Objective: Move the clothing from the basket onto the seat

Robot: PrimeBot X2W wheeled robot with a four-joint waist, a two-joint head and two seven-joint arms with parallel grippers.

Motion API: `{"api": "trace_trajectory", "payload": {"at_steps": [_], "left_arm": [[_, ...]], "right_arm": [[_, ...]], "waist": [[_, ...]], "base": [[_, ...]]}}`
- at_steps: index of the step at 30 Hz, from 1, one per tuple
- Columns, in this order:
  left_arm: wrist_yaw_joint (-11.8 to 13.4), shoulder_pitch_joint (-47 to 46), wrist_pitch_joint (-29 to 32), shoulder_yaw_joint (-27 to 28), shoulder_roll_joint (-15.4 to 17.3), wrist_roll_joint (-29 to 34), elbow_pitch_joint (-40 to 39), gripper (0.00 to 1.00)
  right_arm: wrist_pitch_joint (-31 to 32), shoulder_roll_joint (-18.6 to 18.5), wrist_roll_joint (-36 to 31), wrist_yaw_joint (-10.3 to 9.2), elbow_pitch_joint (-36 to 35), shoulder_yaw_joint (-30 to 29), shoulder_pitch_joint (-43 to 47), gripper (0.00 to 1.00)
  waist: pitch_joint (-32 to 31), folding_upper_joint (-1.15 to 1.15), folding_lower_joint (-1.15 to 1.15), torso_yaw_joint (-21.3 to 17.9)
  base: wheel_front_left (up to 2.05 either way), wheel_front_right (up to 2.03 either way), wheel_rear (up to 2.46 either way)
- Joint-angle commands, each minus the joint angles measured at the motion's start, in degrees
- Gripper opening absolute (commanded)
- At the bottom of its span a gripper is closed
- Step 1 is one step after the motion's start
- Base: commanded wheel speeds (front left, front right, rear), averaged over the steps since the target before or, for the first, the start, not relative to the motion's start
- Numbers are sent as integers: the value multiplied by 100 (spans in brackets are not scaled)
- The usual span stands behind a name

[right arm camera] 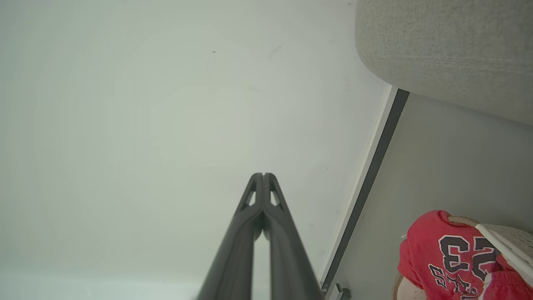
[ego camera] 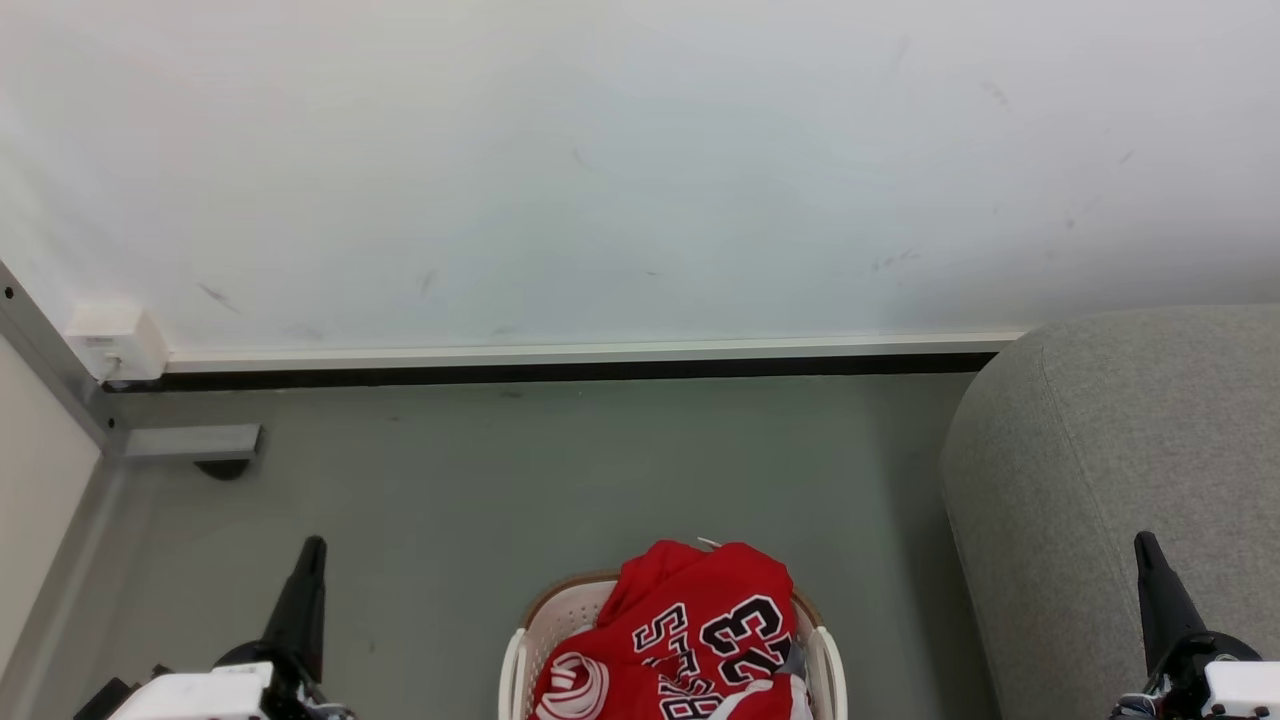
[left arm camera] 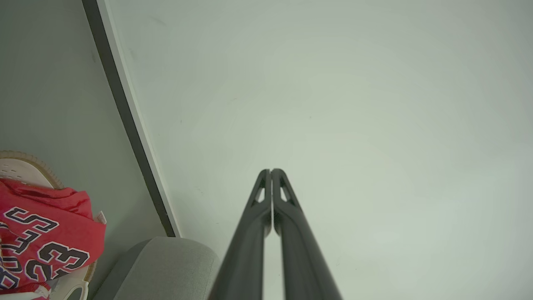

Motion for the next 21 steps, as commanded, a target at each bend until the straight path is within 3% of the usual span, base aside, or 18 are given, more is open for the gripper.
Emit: {"api": "trace_trajectory", "payload": {"at_steps": [1,12,13,21], "left_arm": [[-24,-48,18,9,40,-82,-22,0],[-24,-48,18,9,40,-82,-22,0],[0,0,-2,-2,0,1,0,100],[2,39,-196,-217,-14,61,104,100]], "right_arm": [[16,-41,6,-13,-21,-20,-73,0],[16,-41,6,-13,-21,-20,-74,0],[-2,0,-2,0,0,-1,1,100],[-195,21,-147,-1,-2,5,159,100]], "waist": [[0,0,0,0],[0,0,0,0],[0,0,0,0],[0,0,0,6]], "base": [[0,0,0],[0,0,0],[0,0,0],[0,0,0]]}}
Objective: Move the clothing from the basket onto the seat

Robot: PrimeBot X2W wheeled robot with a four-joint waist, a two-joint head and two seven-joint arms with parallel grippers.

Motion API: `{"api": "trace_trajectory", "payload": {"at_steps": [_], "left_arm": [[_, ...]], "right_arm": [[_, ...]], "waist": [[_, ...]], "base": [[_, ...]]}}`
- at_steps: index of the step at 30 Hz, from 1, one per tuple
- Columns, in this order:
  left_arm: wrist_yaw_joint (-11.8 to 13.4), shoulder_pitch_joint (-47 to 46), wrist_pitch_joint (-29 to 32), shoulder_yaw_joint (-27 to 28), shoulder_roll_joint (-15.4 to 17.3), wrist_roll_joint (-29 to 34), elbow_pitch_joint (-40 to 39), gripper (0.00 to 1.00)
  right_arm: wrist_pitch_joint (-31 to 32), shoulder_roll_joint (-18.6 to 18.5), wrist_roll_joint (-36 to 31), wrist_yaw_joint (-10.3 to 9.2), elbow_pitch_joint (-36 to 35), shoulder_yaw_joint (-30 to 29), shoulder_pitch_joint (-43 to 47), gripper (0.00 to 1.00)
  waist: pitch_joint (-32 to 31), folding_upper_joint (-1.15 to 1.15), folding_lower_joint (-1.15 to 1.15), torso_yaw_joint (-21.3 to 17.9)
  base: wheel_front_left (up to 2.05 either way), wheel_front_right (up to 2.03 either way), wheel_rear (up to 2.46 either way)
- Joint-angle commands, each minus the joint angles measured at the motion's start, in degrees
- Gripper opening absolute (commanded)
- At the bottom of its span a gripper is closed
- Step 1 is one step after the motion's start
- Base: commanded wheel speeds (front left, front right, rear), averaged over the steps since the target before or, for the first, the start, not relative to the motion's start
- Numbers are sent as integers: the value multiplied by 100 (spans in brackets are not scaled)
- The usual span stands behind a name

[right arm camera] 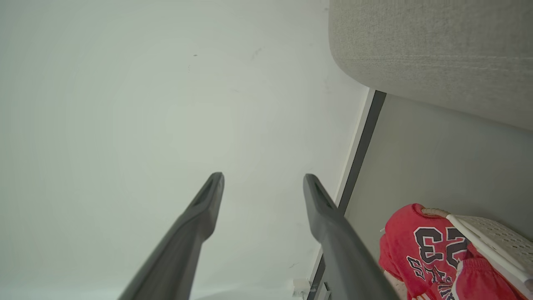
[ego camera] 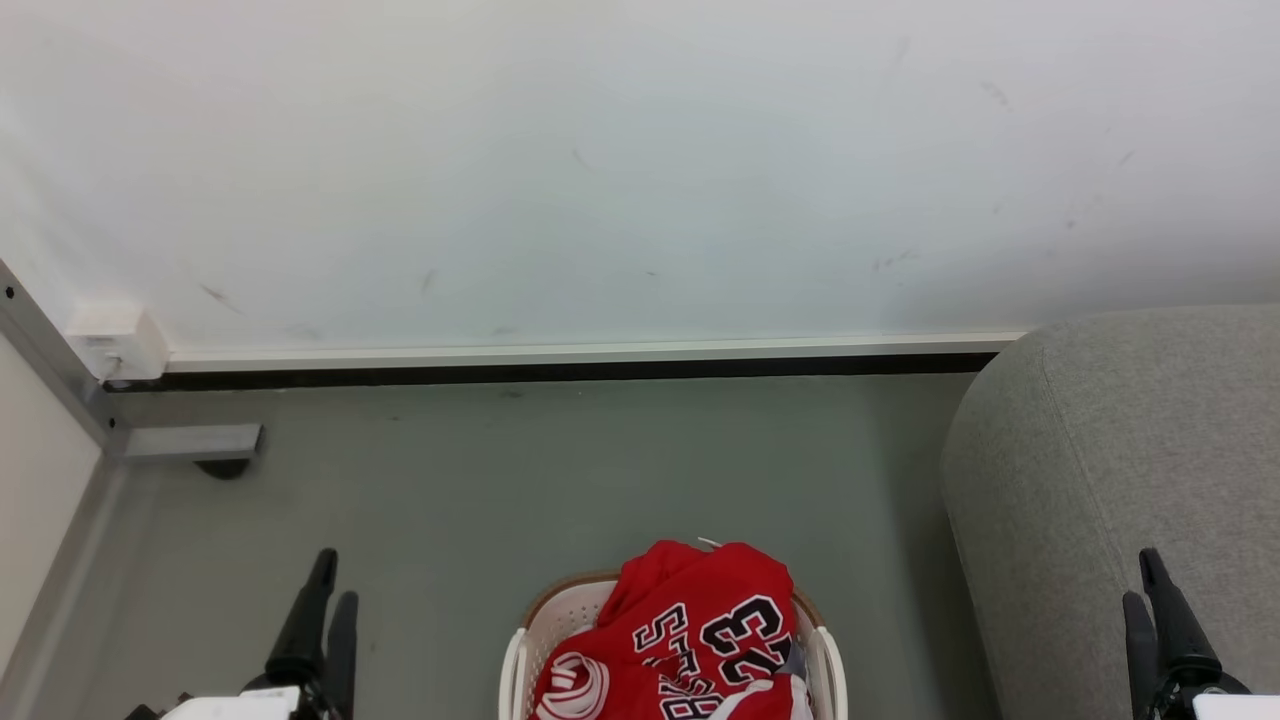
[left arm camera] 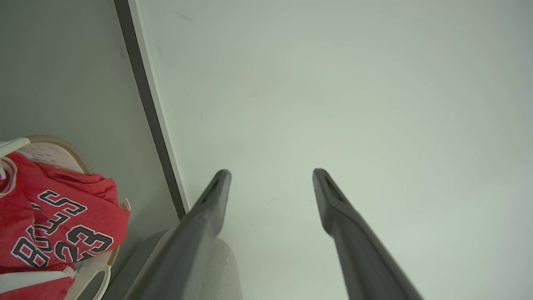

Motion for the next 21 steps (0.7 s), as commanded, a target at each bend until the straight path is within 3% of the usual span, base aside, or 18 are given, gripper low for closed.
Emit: {"api": "trace_trajectory", "payload": {"at_steps": [1,8,21], "left_arm": [[-17,-116,-80,-61,28,59,-79,100],[30,-141,-271,-184,33,414,-54,100],[423,-126,-588,-374,42,2016,-219,100]], "right_arm": [[-80,-55,-158,-1,-129,-24,-23,100],[-272,-62,-1024,-1,-251,-89,85,100],[-592,-105,-3150,-3,-736,127,240,100]], "waist": [[0,0,0,3],[4,0,0,10],[28,0,0,43]], "base": [[0,0,0],[0,0,0],[0,0,0]]}}
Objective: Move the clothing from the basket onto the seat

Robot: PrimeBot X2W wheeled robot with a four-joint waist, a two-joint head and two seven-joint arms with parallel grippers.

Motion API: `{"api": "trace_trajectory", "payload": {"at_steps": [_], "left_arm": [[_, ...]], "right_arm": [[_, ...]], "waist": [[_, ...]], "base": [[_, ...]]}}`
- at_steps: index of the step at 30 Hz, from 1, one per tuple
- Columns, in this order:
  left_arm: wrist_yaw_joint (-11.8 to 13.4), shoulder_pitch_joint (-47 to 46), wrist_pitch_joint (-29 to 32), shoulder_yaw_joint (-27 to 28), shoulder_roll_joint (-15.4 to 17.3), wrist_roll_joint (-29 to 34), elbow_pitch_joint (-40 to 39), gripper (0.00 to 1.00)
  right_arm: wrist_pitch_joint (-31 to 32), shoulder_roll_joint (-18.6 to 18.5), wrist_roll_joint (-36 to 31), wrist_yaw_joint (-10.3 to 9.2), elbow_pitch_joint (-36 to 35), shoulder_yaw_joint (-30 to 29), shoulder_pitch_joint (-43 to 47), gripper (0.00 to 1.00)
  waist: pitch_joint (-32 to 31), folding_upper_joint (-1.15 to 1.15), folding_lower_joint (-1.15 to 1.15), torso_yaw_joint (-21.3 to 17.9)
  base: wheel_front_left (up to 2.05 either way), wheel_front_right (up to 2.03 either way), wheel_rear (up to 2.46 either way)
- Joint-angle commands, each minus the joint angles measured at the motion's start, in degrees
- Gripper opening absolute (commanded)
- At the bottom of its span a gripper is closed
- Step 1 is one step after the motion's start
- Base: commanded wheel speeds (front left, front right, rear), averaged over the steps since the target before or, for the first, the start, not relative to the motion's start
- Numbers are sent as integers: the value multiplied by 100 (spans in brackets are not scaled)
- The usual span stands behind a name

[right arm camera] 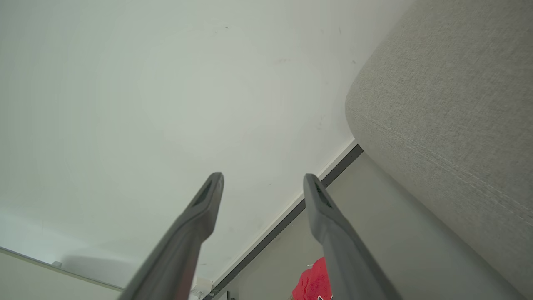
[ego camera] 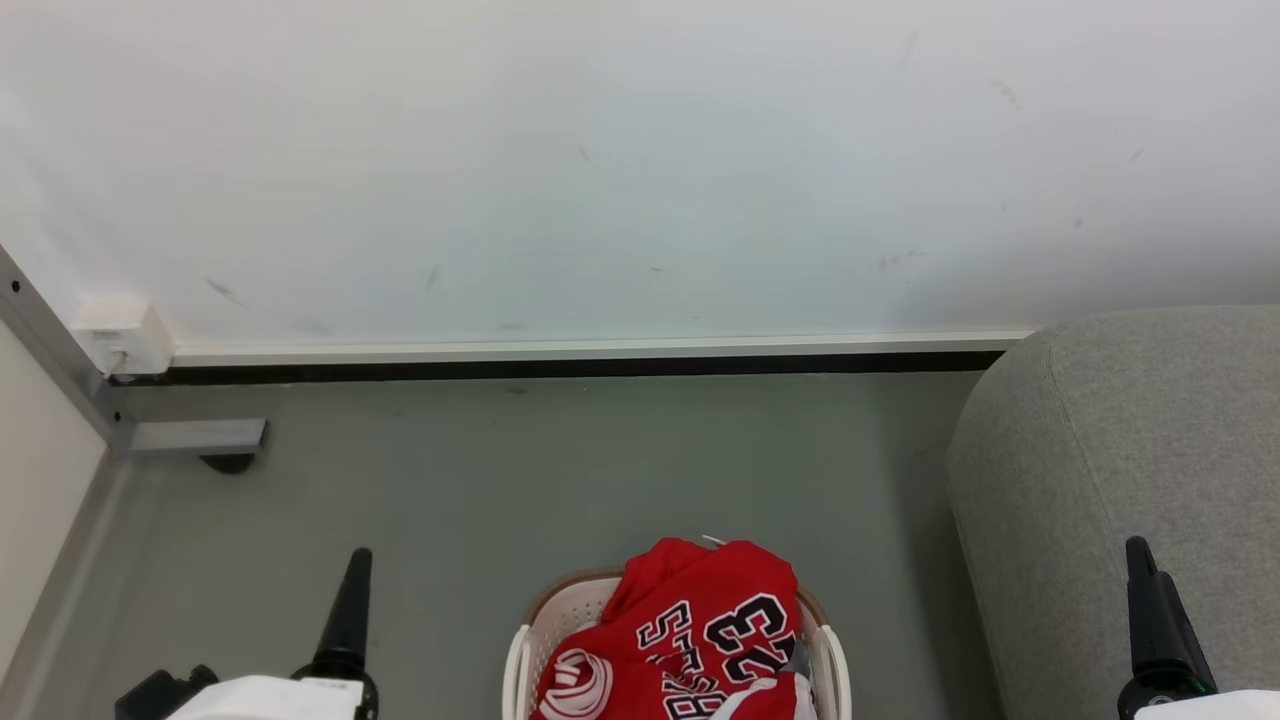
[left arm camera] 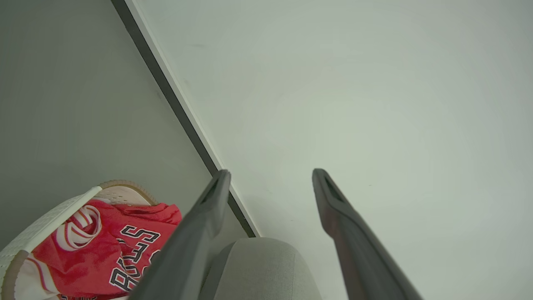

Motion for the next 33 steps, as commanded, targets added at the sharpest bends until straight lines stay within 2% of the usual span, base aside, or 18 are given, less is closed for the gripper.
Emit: {"api": "trace_trajectory", "payload": {"at_steps": [1,12,33], "left_arm": [[72,-112,-77,-38,41,380,-103,100],[237,-41,-315,-193,48,1756,-147,100],[297,44,-693,-245,59,3571,-130,100]], "right_arm": [[-88,-100,-393,-3,-162,55,-30,100],[-327,-241,-1579,-4,-268,270,104,100],[-706,-319,-3164,-6,-324,403,171,100]], "waist": [[1,0,0,7],[-15,0,0,32],[-23,0,0,74]], "base": [[0,0,0],[0,0,0],[0,0,0]]}}
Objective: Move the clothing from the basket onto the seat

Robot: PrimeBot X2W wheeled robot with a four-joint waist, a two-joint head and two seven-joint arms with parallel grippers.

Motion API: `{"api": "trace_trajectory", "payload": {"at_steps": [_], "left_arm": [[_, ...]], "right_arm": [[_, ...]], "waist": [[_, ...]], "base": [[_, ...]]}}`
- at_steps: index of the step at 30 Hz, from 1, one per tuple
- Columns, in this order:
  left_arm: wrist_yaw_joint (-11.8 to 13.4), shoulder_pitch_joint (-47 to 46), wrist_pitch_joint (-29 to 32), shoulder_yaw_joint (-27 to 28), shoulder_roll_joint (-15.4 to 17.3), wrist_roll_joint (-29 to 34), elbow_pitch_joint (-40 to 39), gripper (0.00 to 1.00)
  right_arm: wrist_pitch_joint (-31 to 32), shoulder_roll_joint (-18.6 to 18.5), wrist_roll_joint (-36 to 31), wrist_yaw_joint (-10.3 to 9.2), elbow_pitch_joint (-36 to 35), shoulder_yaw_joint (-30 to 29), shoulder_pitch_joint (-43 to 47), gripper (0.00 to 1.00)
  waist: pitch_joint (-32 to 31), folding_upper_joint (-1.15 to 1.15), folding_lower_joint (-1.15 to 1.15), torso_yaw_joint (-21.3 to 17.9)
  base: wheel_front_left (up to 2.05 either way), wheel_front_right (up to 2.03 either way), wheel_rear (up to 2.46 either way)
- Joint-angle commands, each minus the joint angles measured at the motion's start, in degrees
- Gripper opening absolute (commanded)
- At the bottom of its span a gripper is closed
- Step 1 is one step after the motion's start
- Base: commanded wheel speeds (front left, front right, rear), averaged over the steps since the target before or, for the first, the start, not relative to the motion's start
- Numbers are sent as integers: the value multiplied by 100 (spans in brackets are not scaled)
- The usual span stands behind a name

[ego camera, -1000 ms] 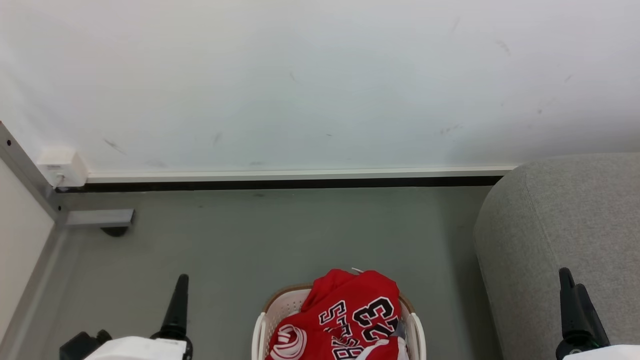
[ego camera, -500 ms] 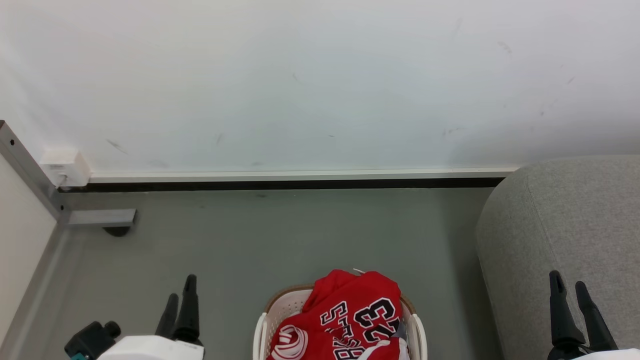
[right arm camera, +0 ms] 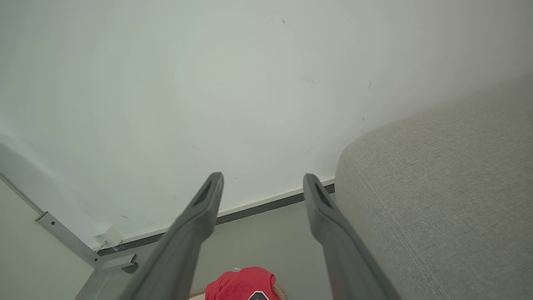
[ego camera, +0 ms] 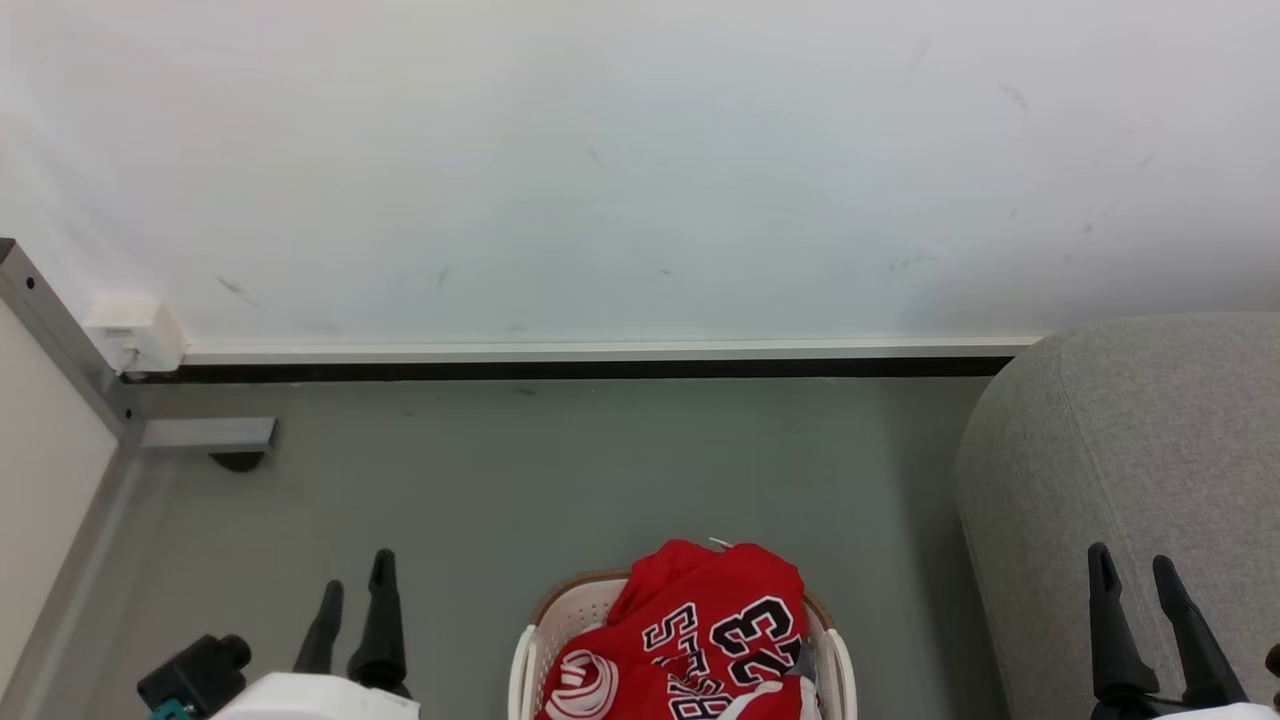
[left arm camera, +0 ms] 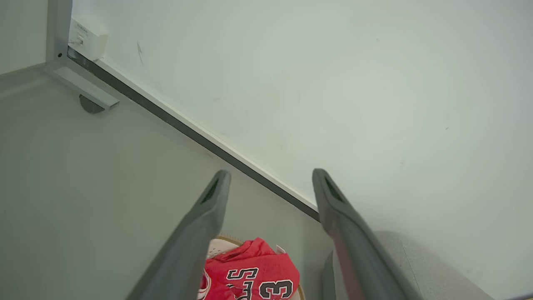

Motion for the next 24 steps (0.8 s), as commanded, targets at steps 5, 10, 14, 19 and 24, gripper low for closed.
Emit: {"api": "trace_trajectory", "payload": {"at_steps": [5,10,14,19,24], "left_arm": [[49,21,-133,20,51,493,-43,100],[51,45,-209,12,53,890,-27,100],[57,51,-274,19,55,1180,-19,100],[11,57,-352,35,65,1559,-8,100],[-54,65,-409,18,92,1900,3,100]], "right_arm": [[-123,-47,-433,-6,-30,11,25,100],[-197,-33,-709,-7,43,20,87,100],[-259,-28,-926,-7,69,4,111,100],[-328,-37,-1213,-7,82,-3,128,100],[-396,-23,-1462,-8,80,-16,150,100]], "waist": [[1,0,-1,15],[5,0,-1,33],[5,0,-1,46],[0,0,-1,59],[-10,0,-1,72]], "base": [[0,0,0],[0,0,0],[0,0,0],[0,0,0],[0,0,0]]}}
